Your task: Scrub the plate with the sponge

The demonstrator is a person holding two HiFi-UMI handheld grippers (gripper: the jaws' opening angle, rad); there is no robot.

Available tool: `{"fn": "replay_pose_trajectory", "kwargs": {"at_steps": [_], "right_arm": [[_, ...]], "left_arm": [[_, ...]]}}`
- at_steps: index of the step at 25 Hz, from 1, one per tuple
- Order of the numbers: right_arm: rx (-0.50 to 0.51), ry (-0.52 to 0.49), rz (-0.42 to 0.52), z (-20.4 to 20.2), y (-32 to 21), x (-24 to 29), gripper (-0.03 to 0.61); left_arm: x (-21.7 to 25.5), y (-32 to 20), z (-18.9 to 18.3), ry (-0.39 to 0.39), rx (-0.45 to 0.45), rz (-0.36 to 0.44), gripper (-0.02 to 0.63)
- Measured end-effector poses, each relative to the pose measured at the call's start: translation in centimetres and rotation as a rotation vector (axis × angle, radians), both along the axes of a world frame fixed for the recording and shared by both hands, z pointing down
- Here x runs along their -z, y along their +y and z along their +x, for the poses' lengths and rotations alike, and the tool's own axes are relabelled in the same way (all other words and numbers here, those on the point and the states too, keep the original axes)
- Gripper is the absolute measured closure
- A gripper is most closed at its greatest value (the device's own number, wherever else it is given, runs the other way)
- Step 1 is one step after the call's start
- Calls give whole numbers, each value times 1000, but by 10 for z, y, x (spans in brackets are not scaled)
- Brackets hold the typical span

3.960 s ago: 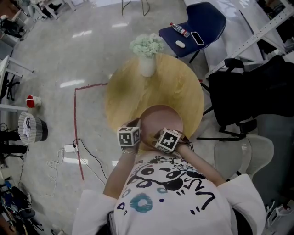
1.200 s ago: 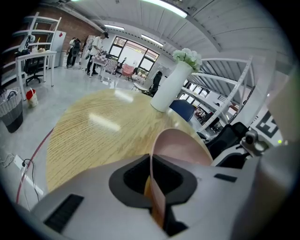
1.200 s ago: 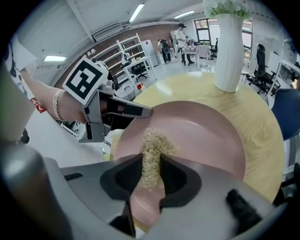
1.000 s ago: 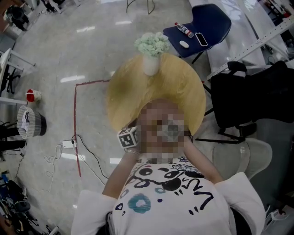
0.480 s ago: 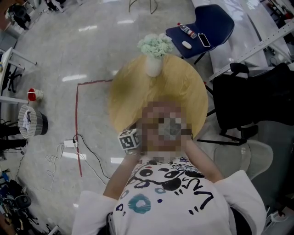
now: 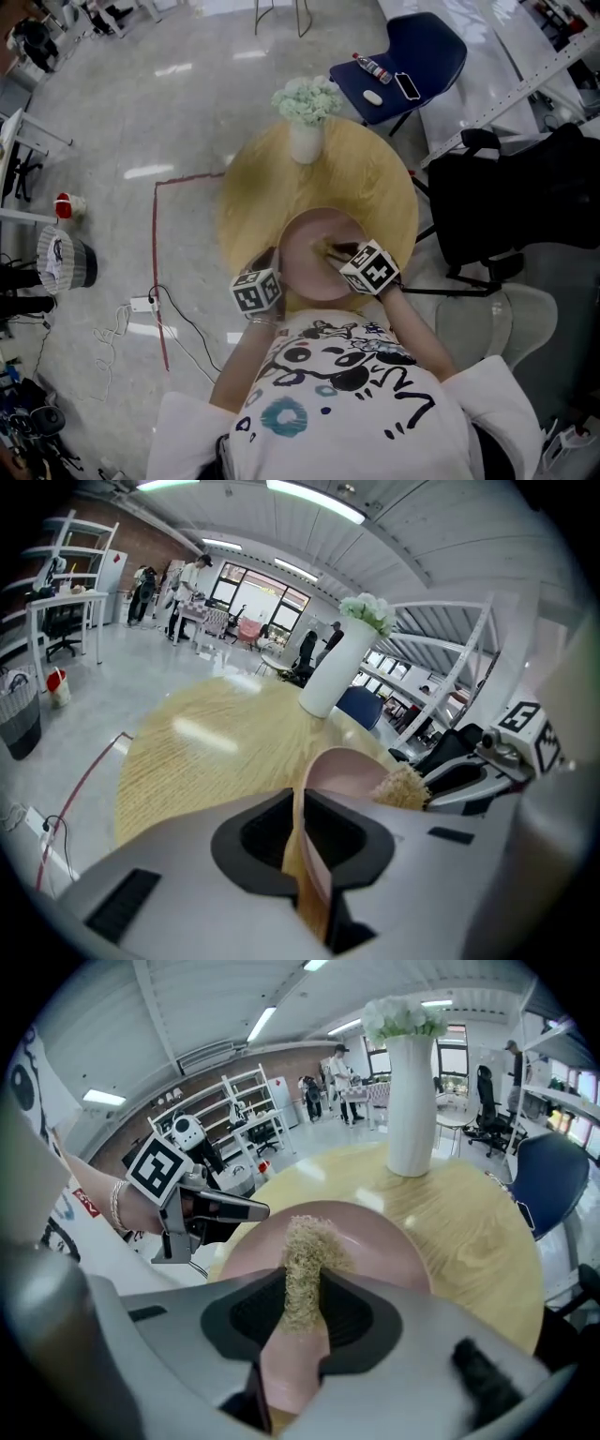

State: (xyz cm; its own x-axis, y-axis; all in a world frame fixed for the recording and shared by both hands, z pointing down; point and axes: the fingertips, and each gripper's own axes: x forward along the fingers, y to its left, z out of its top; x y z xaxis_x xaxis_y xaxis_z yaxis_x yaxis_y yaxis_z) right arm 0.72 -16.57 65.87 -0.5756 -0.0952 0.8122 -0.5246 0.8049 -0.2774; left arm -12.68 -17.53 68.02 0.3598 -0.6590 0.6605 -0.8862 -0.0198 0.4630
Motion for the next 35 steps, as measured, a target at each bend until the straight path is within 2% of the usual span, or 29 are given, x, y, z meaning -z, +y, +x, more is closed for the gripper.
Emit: {"fn": "replay_pose_trajectory", "kwargs": {"at_steps": [4,9,14,20,23,26,30,32,35], "right_arm": [[-89,-68,74,15,-12,26,459],[-153,-94,200,32,-27,62,459],[-222,-187,318,39,-39,113,459],[-301,-287,378,48,-45,175,459],[-317,-363,414,49,-46,207,459],[-325,-445,452,50,-46,237,459],[-311,-513,574,57,-47,270,459],[-282,-505,667,60,-47,282,459],[-249,-487,766,64,-42,297,459]], "left_arm": [[27,-4,-10,-51,-58,69,588],[64,-10,-8,-100,-178,151,588],[111,-21,7,-17,-227,240,588],[180,-31,31,20,-308,371,588],[213,-35,40,30,-347,437,588],[241,-37,46,111,-346,486,588],[274,-38,53,144,-372,550,588],[287,-38,54,128,-384,584,588],[300,-36,53,31,-410,626,589]]}}
